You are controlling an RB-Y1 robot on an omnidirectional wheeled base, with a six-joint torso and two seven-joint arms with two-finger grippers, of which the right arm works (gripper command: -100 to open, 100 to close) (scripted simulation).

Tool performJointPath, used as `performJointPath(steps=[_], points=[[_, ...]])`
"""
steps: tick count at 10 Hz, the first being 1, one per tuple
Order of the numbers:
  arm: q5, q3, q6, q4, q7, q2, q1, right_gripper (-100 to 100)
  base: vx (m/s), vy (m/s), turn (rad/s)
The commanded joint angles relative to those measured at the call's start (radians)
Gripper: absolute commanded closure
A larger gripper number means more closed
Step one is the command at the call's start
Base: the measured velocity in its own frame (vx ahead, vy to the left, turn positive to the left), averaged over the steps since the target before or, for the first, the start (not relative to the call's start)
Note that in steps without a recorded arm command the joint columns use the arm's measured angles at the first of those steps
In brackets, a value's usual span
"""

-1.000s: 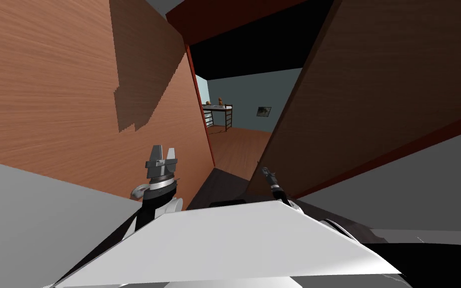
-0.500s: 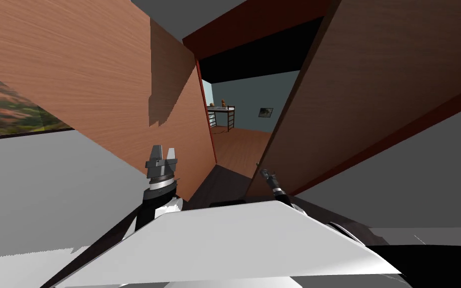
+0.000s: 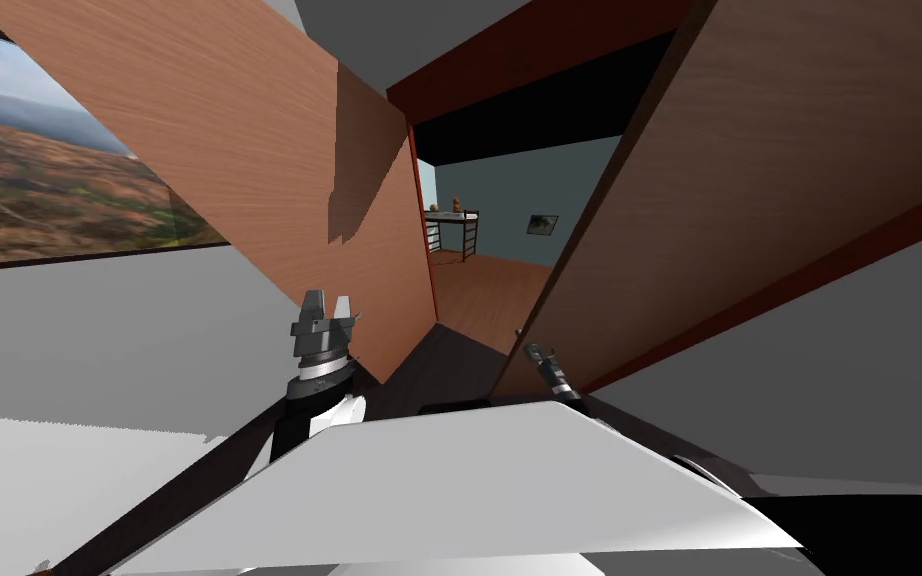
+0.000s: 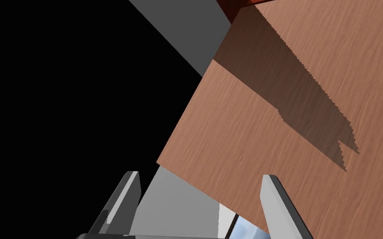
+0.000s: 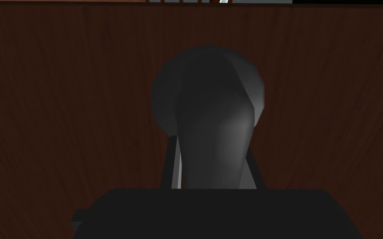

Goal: Pull the door open

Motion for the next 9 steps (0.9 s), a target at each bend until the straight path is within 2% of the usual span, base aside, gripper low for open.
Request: performJointPath(steps=[1, 2, 5, 6, 7, 9], points=[[-0.001, 0.009, -0.031, 0.008, -0.012, -0.014, 0.017, 100, -0.149, -0.042, 0.126], [-0.001, 0.019, -0.055, 0.011, -0.022, -0.024, 0.031, 100, -0.148, -0.034, 0.122], [-0.002, 0.039, -0.102, 0.018, -0.04, -0.043, 0.059, 100, -0.153, -0.042, 0.11], [-0.001, 0.036, -0.087, 0.01, -0.033, -0.035, 0.054, 100, -0.074, -0.014, 0.015], [0.019, 0.017, -0.072, 0.009, -0.032, -0.023, 0.045, 100, -0.148, -0.028, 0.125], [0.038, -0.003, -0.054, 0.005, -0.03, -0.012, 0.034, 100, -0.199, -0.073, 0.149]])
